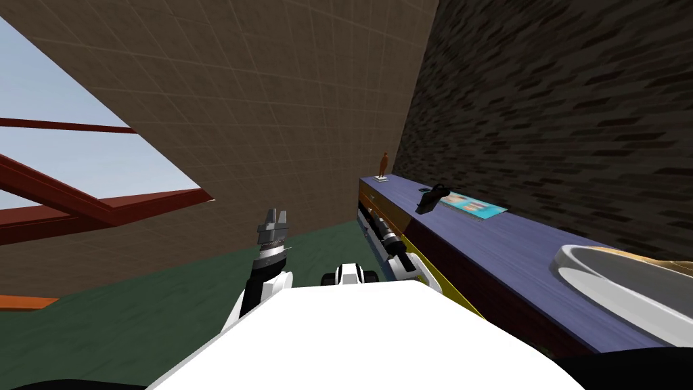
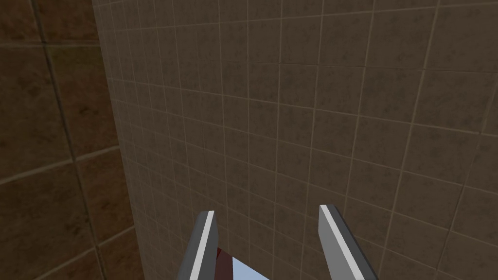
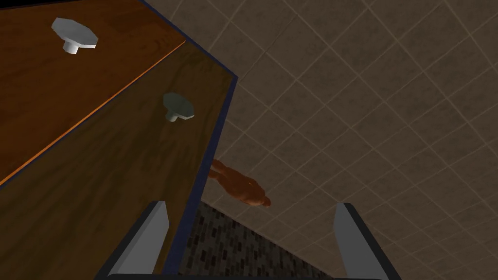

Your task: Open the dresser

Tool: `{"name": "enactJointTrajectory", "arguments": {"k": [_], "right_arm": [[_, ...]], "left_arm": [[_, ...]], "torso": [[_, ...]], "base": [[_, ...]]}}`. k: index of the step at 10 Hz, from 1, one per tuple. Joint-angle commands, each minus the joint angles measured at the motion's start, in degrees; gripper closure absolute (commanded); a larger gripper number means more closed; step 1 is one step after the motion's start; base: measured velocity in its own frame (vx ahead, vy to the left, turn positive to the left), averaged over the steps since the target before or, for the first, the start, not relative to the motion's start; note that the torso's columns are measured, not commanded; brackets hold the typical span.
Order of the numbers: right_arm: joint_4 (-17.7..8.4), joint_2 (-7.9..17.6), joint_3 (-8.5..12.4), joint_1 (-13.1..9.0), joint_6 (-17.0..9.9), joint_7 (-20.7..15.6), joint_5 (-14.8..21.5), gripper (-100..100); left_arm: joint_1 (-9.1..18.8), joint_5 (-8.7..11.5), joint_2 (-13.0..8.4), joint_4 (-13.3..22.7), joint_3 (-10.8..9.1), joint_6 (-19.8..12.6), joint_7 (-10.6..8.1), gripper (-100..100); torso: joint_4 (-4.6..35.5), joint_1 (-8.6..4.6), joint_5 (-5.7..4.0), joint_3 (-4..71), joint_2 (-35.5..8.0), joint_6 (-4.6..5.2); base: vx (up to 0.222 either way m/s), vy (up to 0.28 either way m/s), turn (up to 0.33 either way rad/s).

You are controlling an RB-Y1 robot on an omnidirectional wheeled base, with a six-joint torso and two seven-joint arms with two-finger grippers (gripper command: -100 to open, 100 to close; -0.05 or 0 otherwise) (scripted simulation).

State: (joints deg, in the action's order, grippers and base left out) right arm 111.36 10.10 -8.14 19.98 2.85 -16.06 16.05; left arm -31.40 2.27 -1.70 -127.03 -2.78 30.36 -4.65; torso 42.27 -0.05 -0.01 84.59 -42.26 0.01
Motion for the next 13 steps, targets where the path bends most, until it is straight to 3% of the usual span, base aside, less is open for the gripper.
{"name": "enactJointTrajectory", "arguments": {"k": [1, 2, 3, 4, 5, 6, 10, 12, 13], "right_arm": [[-3.9, 0.45, -0.2, -1.22, -2.84, -0.59, 2.47, -100], [-6.36, 0.71, -0.66, -2.16, -5.12, -1.23, 4.81, -100], [-6.66, 0.71, -0.66, -2.16, -5.83, -1.23, 4.81, -100], [-9.53, 0.99, -1.11, -3.12, -7.53, -1.86, 7.15, -100], [-9.53, 0.99, -1.11, -3.12, -8.87, -1.86, 7.18, -100], [-12.02, 1.28, -1.57, -4.12, -10.57, -2.5, 9.52, -100], [-17.01, 1.83, -2.48, -6.16, -17.47, -3.75, 14.06, -100], [-18.74, 1.83, -2.48, -6.16, -18.2, -3.75, 14.4, -100], [-21.31, 2.09, -2.93, -7.21, -20.69, -4.37, 16.8, -100]], "left_arm": [[0.0, 0.0, 0.0, 0.0, 0.0, 0.0, 0.0, 0], [0.0, 0.0, 0.0, 0.0, 0.0, 0.0, 0.0, 0], [0.0, 0.0, 0.0, 0.0, 0.0, 0.0, 0.0, 0], [0.0, 0.0, 0.0, 0.0, 0.0, 0.0, 0.0, 0], [0.0, 0.0, 0.0, 0.0, 0.0, 0.0, 0.0, 0], [0.0, 0.0, 0.0, 0.0, 0.0, 0.0, 0.0, 0], [0.0, 0.0, 0.0, 0.0, 0.0, 0.0, 0.0, 0], [0.0, 0.0, 0.0, 0.0, 0.0, 0.0, 0.0, 0], [0.01, 0.0, 0.0, 0.0, 0.0, 0.0, 0.0, 0]], "torso": [[0.0, 0.07, 0.01, 0.0, 0.02, -0.01], [0.02, 0.03, 0.02, -0.05, -0.08, 0.0], [0.02, 0.05, 0.01, -0.03, -0.02, -0.02], [0.02, 0.06, 0.02, -0.03, -0.05, 0.01], [0.01, 0.12, 0.03, -0.01, 0.0, -0.01], [0.01, 0.04, 0.02, -0.02, -0.02, 0.0], [0.02, 0.04, 0.01, -0.05, -0.08, 0.01], [0.01, 0.06, 0.03, -0.03, -0.05, 0.0], [0.04, -0.05, -0.01, -0.1, -0.16, 0.0]], "base": [[0.069, 0.047, 0.033], [0.082, 0.051, 0.072], [0.079, 0.049, 0.033], [0.091, 0.071, 0.064], [0.085, 0.057, 0.036], [0.101, 0.056, 0.069], [0.091, 0.046, 0.05], [0.06, 0.038, 0.019], [0.066, 0.035, 0.068]]}}
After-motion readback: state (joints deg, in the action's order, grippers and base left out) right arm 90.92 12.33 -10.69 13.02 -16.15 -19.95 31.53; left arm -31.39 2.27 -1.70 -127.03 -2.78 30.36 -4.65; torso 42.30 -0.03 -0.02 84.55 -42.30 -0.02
